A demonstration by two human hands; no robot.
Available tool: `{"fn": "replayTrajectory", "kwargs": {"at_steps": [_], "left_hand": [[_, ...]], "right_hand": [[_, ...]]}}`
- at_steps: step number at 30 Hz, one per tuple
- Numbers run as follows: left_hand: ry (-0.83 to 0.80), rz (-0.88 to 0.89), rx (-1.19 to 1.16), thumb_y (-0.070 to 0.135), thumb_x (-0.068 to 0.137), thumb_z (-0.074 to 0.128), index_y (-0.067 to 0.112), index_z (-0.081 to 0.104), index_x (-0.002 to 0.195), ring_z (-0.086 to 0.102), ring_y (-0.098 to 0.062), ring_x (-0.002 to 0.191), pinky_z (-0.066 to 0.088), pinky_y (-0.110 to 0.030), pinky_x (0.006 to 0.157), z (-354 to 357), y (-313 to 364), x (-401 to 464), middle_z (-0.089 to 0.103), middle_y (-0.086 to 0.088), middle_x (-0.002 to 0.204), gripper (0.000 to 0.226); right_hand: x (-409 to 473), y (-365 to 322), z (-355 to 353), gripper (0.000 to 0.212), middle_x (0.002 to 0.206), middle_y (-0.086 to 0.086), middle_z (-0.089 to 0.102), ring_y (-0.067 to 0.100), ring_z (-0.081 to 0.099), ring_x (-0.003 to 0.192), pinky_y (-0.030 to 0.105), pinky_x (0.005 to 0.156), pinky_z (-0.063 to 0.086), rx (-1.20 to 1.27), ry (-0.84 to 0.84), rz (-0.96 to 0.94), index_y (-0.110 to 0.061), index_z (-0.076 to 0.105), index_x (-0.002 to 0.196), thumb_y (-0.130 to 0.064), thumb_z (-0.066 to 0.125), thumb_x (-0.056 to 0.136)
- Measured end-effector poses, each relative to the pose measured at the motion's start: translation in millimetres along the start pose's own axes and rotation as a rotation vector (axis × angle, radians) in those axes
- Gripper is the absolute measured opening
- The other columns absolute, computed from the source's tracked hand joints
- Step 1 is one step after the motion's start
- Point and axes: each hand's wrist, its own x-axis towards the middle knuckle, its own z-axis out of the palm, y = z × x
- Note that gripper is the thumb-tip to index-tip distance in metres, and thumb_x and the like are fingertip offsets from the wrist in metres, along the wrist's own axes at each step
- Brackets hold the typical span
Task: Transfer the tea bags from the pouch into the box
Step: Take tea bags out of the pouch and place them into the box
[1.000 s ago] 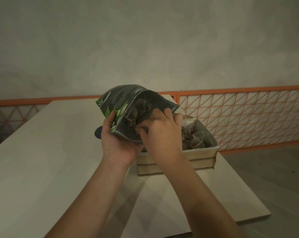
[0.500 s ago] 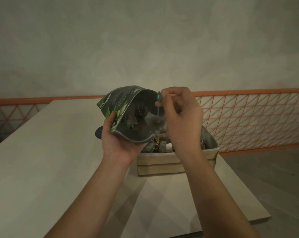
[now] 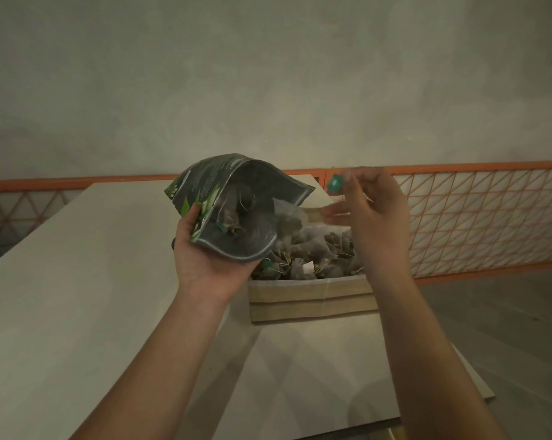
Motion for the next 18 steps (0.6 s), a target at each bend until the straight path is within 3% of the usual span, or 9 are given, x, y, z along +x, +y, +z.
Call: {"fn": "replayTrajectory", "kwargs": {"at_steps": [4, 9, 12, 14, 15, 18], "left_hand": [[-0.020, -0.019, -0.018, 0.052, 0.094, 0.051, 0.020, 0.065, 0.134, 0.054, -0.042, 0.130, 0.036, -0.055, 0.114, 0.4, -0.6, -0.8, 0.060, -0.020, 0.138, 0.053], [-0.038, -0.033, -0.023, 0.052, 0.095, 0.050, 0.022, 0.064, 0.136, 0.053, -0.041, 0.132, 0.036, -0.054, 0.115, 1.5, -3.1, 0.3, 0.059, -0.018, 0.141, 0.052], [-0.034, -0.036, -0.026, 0.052, 0.095, 0.051, 0.021, 0.064, 0.136, 0.053, -0.041, 0.132, 0.035, -0.053, 0.116, 2.5, -4.0, 1.3, 0.059, -0.018, 0.141, 0.052], [-0.028, -0.036, -0.027, 0.052, 0.094, 0.052, 0.021, 0.066, 0.134, 0.054, -0.041, 0.131, 0.035, -0.053, 0.116, 2.7, -4.2, 1.4, 0.060, -0.019, 0.140, 0.052], [-0.026, -0.035, -0.027, 0.052, 0.094, 0.053, 0.021, 0.066, 0.133, 0.054, -0.041, 0.131, 0.036, -0.053, 0.116, 2.7, -4.3, 1.4, 0.060, -0.019, 0.139, 0.052], [-0.028, -0.034, -0.016, 0.052, 0.094, 0.052, 0.021, 0.066, 0.133, 0.054, -0.041, 0.131, 0.036, -0.053, 0.115, 2.4, -4.4, 1.4, 0.060, -0.018, 0.140, 0.052]], "right_hand": [[1.2, 27.9, -18.0, 0.014, 0.100, 0.007, 0.067, 0.026, 0.070, 0.063, 0.031, 0.057, 0.060, -0.113, -0.014, 0.100, -0.007, 0.059, 0.104, -0.019, 0.055, 0.098], [1.4, 58.6, -32.5, 0.018, 0.097, 0.004, 0.066, 0.000, 0.067, 0.061, 0.012, 0.052, 0.051, -0.374, -0.069, 0.102, -0.006, 0.060, 0.108, -0.020, 0.055, 0.098], [3.7, 62.2, -36.4, 0.018, 0.099, 0.003, 0.068, 0.007, 0.069, 0.071, 0.022, 0.062, 0.057, -0.362, -0.038, 0.117, -0.012, 0.062, 0.108, -0.024, 0.054, 0.098], [5.2, 59.3, -38.6, 0.019, 0.102, -0.003, 0.067, 0.008, 0.066, 0.085, 0.026, 0.074, 0.057, -0.385, -0.021, 0.070, -0.017, 0.065, 0.111, -0.026, 0.053, 0.099], [5.2, 57.3, -40.5, 0.021, 0.103, -0.006, 0.065, 0.004, 0.062, 0.088, 0.021, 0.076, 0.053, -0.431, -0.025, 0.020, -0.018, 0.066, 0.114, -0.026, 0.053, 0.099], [1.4, 52.9, -47.2, 0.020, 0.103, -0.006, 0.060, 0.001, 0.056, 0.083, 0.011, 0.068, 0.042, -0.632, -0.088, -0.085, -0.019, 0.069, 0.111, -0.026, 0.061, 0.094]]}}
